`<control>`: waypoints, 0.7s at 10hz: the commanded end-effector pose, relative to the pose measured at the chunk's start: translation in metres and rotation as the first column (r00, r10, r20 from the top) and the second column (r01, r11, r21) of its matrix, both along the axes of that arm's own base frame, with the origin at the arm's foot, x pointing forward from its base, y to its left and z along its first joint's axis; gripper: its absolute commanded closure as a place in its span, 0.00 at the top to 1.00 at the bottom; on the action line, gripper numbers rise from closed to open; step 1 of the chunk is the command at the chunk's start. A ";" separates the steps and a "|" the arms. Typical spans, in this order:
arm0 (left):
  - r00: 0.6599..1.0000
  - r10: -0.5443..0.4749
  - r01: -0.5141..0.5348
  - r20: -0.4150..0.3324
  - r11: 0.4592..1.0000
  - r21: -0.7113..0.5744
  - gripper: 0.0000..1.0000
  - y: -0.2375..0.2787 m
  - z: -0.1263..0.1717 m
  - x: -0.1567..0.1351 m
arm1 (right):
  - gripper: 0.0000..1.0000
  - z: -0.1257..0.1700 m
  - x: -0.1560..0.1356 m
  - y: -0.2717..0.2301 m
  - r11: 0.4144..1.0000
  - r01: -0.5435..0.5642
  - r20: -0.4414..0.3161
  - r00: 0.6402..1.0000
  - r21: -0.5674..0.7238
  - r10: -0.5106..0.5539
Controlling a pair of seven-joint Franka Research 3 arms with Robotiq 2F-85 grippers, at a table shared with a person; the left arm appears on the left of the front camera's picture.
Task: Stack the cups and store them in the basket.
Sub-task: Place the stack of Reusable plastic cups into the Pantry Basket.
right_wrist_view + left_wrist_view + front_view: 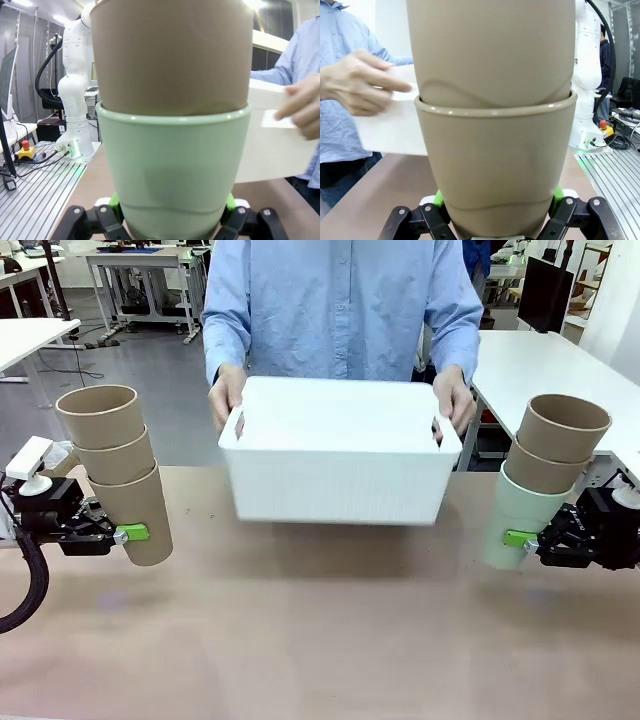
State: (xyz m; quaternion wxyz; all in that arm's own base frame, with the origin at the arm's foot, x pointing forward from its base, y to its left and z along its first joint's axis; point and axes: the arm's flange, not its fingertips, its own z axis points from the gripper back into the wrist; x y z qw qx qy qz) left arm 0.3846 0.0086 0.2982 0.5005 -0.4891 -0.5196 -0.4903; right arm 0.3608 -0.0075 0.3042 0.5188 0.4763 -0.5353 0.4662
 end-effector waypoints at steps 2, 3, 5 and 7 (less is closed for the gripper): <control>1.000 -0.003 0.003 0.009 1.000 -0.009 0.84 0.000 0.003 -0.001 | 0.84 0.003 0.001 0.001 1.000 -0.001 0.013 1.000 -0.002 0.001; 1.000 -0.003 0.003 0.009 1.000 -0.009 0.84 0.000 0.003 -0.001 | 0.84 0.003 0.001 0.001 1.000 -0.001 0.013 1.000 -0.002 0.001; 1.000 -0.003 0.003 0.009 1.000 -0.009 0.84 0.000 0.003 -0.001 | 0.84 0.003 0.001 0.001 1.000 -0.001 0.013 1.000 -0.002 0.001; 1.000 -0.003 0.003 0.009 1.000 -0.009 0.84 0.000 0.003 -0.001 | 0.84 0.003 0.001 0.001 1.000 -0.001 0.013 1.000 -0.002 0.001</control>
